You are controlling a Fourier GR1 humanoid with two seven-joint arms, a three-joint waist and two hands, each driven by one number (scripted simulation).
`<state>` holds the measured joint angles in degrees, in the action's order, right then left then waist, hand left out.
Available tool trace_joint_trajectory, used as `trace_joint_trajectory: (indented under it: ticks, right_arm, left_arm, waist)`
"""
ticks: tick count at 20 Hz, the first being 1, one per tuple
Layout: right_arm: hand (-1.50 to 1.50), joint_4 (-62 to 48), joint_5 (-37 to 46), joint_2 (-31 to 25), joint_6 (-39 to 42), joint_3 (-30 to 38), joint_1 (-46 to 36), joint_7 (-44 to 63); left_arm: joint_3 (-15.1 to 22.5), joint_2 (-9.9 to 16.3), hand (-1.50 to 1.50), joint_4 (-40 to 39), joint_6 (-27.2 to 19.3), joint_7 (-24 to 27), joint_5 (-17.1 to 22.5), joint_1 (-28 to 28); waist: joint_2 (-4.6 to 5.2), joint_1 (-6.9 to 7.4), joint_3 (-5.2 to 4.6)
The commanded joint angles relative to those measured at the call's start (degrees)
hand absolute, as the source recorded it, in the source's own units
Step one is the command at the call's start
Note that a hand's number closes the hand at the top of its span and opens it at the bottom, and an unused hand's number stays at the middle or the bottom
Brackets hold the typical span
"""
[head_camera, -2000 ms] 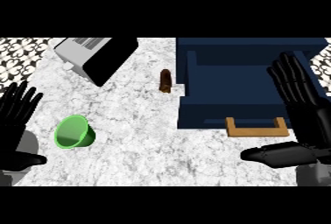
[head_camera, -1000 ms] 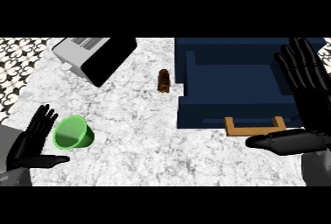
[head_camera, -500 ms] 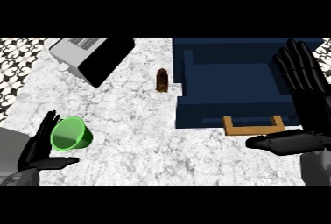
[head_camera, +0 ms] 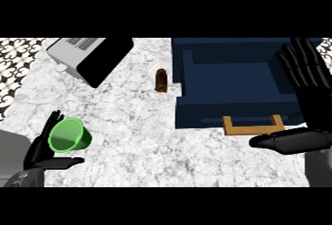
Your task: Pick up the cup, place it into the drawer and close the drawer
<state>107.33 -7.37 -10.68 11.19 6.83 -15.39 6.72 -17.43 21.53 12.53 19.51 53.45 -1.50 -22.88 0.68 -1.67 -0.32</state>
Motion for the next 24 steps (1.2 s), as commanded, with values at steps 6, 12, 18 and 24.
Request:
trace_joint_trajectory:
  ticks: [6, 12, 18, 24]
  right_arm:
    - [-1.50, -0.20, 2.11, 1.63, -1.86, -2.02, -1.53, 0.84]
    - [-1.50, -0.30, -0.47, -0.40, 0.38, 0.78, 0.61, 0.07]
    - [-1.50, -0.22, 1.24, -0.28, -0.69, -0.43, -1.51, 1.43]
    - [-1.50, -1.34, -1.05, -1.67, 0.86, 1.73, -1.49, 0.95]
  left_arm:
    - [-0.07, -1.64, -1.50, -2.10, 3.81, 6.19, -0.39, -2.64]
    - [0.79, -3.89, -1.50, -1.72, 10.53, 6.60, -0.27, -2.12]
    - [0.70, -5.44, 1.50, 2.65, 1.51, 13.31, -0.75, -2.24]
    - [-2.42, -10.21, 1.50, 3.57, -18.63, 16.37, -0.07, -2.41]
  waist:
    - [0.15, -0.05, -0.04]
    - [0.18, -0.50, -0.05]
    - [0.20, -0.10, -0.12]
    - [0.04, -0.13, 0.03]
